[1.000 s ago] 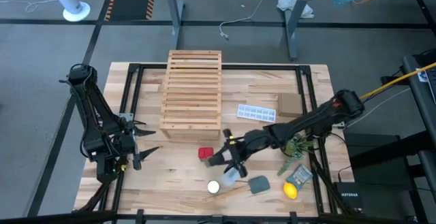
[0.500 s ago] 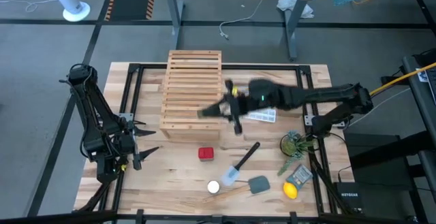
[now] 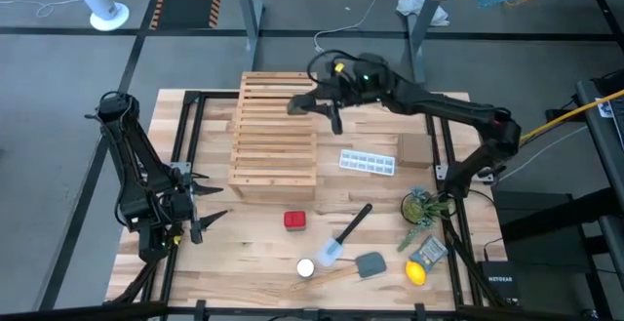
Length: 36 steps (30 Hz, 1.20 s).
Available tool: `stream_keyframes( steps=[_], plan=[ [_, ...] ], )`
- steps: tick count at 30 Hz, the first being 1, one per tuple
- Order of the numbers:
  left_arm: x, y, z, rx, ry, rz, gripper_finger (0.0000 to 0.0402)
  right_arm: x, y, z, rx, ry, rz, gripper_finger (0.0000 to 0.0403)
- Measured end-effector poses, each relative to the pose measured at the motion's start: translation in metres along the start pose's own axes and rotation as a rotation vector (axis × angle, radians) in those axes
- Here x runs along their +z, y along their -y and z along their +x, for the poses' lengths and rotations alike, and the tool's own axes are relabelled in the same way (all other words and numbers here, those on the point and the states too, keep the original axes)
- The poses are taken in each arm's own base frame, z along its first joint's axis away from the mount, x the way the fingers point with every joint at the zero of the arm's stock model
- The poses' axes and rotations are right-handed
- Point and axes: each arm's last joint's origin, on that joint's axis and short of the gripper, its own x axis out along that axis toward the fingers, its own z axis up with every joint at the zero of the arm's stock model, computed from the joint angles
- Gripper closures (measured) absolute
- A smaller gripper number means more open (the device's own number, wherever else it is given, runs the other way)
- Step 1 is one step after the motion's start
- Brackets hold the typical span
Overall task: Shelf spices
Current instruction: Put the black seasoning can on the shelf
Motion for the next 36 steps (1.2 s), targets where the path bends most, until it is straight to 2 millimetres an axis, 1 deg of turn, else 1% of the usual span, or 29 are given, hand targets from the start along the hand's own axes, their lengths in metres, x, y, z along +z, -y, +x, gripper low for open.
stream_keyframes(
  steps=[5,10,13,20,27,28,29,33,36],
  plan=[
    [0.0,-0.001,0.0,0.001,0.0,0.008,0.0112,-0.03,0.028,0.012,0.041,0.0,0.076,0.0276],
    [0.0,0.0,0.0,0.0,0.0,0.008,0.0112,-0.055,0.046,0.017,0.013,-0.052,0.13,0.0276],
    [0.0,-0.001,0.0,0.001,0.0,0.009,0.0112,-0.069,0.047,0.025,0.022,-0.088,0.155,0.0276],
    [0.0,-0.001,0.0,0.001,0.0,0.027,0.0112,-0.089,0.047,0.038,0.055,-0.128,0.178,0.0276],
    [0.0,-0.001,0.0,0.001,0.0,0.026,0.0112,-0.091,0.047,0.04,0.033,-0.139,0.177,0.0276],
    [0.0,-0.001,0.0,0.001,0.0,0.027,0.0112,-0.091,0.048,0.04,0.023,-0.141,0.176,0.0266],
    [0.0,0.0,0.0,0.0,0.0,0.026,0.0112,-0.091,0.048,0.04,0.017,-0.143,0.175,0.0247],
    [0.0,-0.001,0.0,0.001,0.0,0.026,0.0112,-0.092,0.048,0.04,-0.009,-0.154,0.2,0.014],
    [0.0,0.0,0.0,0.0,0.0,0.026,0.0112,-0.092,0.049,0.039,-0.027,-0.159,0.207,0.008]
  ],
)
